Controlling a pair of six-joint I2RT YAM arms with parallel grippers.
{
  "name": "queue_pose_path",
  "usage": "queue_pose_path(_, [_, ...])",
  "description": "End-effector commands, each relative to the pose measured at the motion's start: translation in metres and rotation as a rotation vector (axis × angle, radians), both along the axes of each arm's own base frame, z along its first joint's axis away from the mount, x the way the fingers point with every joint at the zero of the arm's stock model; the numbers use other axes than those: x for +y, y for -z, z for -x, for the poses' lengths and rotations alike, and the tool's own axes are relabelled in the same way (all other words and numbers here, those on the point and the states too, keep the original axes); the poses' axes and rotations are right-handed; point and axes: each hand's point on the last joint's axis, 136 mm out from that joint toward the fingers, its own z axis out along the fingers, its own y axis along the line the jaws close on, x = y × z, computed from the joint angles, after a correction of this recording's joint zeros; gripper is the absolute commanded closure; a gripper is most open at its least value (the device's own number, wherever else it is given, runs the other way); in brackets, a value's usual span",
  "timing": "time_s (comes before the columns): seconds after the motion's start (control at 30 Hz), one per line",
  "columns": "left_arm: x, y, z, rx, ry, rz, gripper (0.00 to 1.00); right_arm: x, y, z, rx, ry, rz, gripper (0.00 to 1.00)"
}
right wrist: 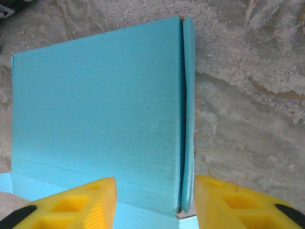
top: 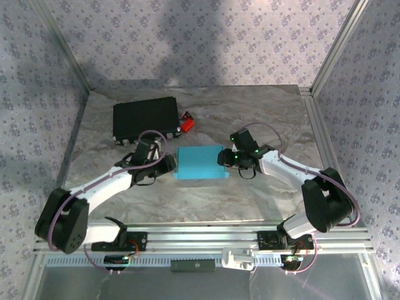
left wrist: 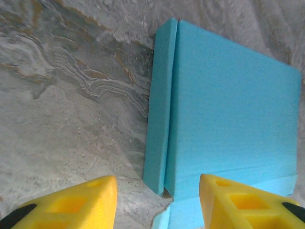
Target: Fold the paper box
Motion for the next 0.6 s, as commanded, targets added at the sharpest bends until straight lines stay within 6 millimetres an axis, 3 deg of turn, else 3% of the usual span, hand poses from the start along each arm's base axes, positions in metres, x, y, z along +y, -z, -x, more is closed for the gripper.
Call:
queue_pose_path(0.0, [-0.023,-0.016,-0.015,-0.062,0.093,0.102,0.53,0.005,0.008,0.007,0.034,-0.068,-0.098,0.50])
queue_pose_path(0.33, [-0.029,0.014,-0.032,-0.038,0.113,0.126,0.57,0.010,0.044,0.000,0.123,-0.097,-0.199,0.47])
queue_pose_path(0.57, [-0.026,0.036,-0.033,-0.008,0.101,0.125,0.74,0.017,0.061,-0.001,0.158,-0.116,-0.238,0.47])
